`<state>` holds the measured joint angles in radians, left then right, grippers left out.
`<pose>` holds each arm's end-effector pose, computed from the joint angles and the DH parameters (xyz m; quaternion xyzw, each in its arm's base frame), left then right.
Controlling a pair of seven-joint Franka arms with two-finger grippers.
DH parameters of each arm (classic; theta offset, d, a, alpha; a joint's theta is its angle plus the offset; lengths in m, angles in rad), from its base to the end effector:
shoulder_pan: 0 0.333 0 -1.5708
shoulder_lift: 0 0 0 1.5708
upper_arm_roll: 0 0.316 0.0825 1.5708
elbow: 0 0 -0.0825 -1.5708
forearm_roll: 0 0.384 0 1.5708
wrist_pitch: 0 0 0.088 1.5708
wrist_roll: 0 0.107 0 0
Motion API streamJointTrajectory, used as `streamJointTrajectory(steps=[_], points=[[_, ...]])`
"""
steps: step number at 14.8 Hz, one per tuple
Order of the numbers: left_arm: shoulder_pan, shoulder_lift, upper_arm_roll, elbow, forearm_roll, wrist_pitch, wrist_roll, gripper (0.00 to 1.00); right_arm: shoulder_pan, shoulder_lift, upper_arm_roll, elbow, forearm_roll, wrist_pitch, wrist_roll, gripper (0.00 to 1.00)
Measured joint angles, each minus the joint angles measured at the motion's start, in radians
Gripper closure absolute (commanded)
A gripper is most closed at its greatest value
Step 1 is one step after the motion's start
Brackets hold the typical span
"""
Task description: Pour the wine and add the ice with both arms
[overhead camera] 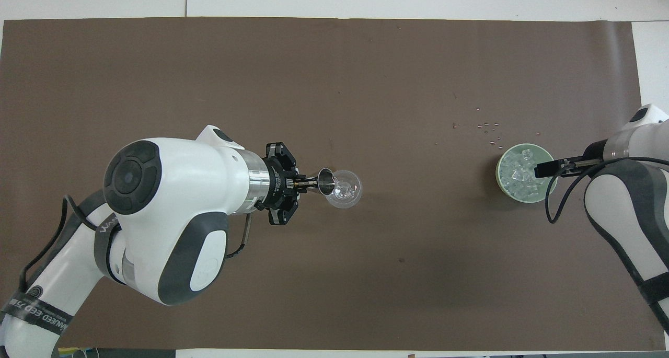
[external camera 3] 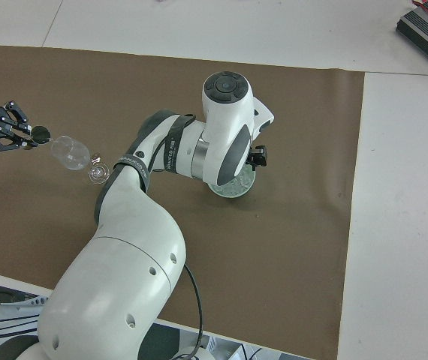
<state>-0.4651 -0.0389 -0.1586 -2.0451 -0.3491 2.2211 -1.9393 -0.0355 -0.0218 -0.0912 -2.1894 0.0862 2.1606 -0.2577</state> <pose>0.4500 -0.3382 0.4804 0.7205 0.6697 -0.1095 0.1428 0.5231 -0.0633 0.3956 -0.9985 -0.0414 -0.0035 0.0367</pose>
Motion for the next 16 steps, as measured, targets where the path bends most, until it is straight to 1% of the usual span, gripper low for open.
streamJointTrajectory(steps=[2,4,7,9,12,13,15,16], points=[[-0.015,0.003,-0.001,0.000,0.028,-0.001,-0.004,1.00,0.022,0.012,0.000,-0.005,0.001,0.030,0.000,0.02],[-0.018,0.003,-0.001,0.000,0.060,-0.003,-0.006,1.00,0.034,0.025,0.001,-0.010,0.001,0.056,0.000,0.09],[-0.024,0.003,-0.001,0.012,0.127,-0.020,-0.027,1.00,0.035,0.044,0.001,-0.018,0.002,0.092,0.000,0.10],[-0.036,0.003,-0.002,0.027,0.175,-0.033,-0.049,1.00,0.035,0.054,0.001,-0.026,0.010,0.103,0.000,0.16],[-0.055,0.004,-0.003,0.051,0.244,-0.057,-0.068,1.00,0.038,0.057,0.000,-0.037,0.043,0.109,0.000,0.18],[-0.062,0.007,-0.004,0.059,0.270,-0.067,-0.076,1.00,0.044,0.057,0.001,-0.040,0.060,0.111,0.000,0.18],[-0.080,0.028,-0.004,0.086,0.329,-0.081,-0.113,1.00,0.056,0.057,0.001,-0.047,0.073,0.118,0.017,0.23],[-0.086,0.042,-0.004,0.102,0.354,-0.085,-0.128,1.00,0.058,0.057,0.001,-0.051,0.074,0.118,0.028,0.24]])
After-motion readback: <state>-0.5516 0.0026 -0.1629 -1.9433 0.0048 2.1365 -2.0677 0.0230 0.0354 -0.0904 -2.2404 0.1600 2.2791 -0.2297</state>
